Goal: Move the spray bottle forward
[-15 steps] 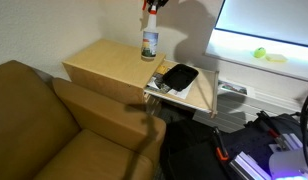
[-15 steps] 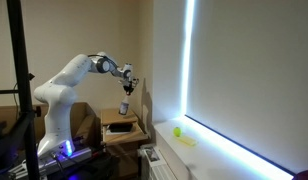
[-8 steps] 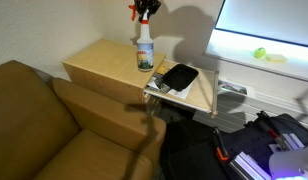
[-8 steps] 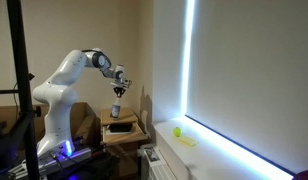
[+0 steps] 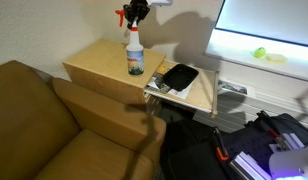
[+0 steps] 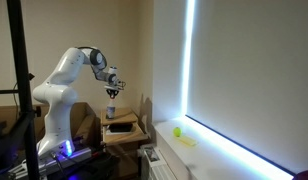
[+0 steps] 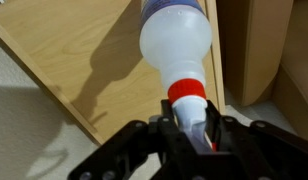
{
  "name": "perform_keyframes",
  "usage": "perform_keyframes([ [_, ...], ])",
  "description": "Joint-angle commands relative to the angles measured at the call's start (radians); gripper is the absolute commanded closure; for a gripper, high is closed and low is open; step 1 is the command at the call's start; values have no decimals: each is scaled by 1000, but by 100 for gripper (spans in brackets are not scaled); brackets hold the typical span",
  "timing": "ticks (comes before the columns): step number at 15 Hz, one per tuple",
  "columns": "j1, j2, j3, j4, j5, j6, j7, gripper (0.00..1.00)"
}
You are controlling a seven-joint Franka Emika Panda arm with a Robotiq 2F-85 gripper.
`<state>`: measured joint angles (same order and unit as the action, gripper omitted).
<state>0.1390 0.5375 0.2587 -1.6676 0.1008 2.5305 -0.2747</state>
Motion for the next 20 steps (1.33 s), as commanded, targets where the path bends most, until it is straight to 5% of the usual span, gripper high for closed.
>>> perform_keyframes([
  [1, -17, -48, 15, -84, -8, 128, -73, 92],
  [6, -16, -40, 0, -94, -66, 152, -80, 92],
  [12, 0, 15, -30, 34, -98, -101, -30, 87],
  [13, 7, 20, -43, 54, -104, -134, -13, 42],
  [20, -12, 35, -11, 90, -77, -324, -115, 2],
])
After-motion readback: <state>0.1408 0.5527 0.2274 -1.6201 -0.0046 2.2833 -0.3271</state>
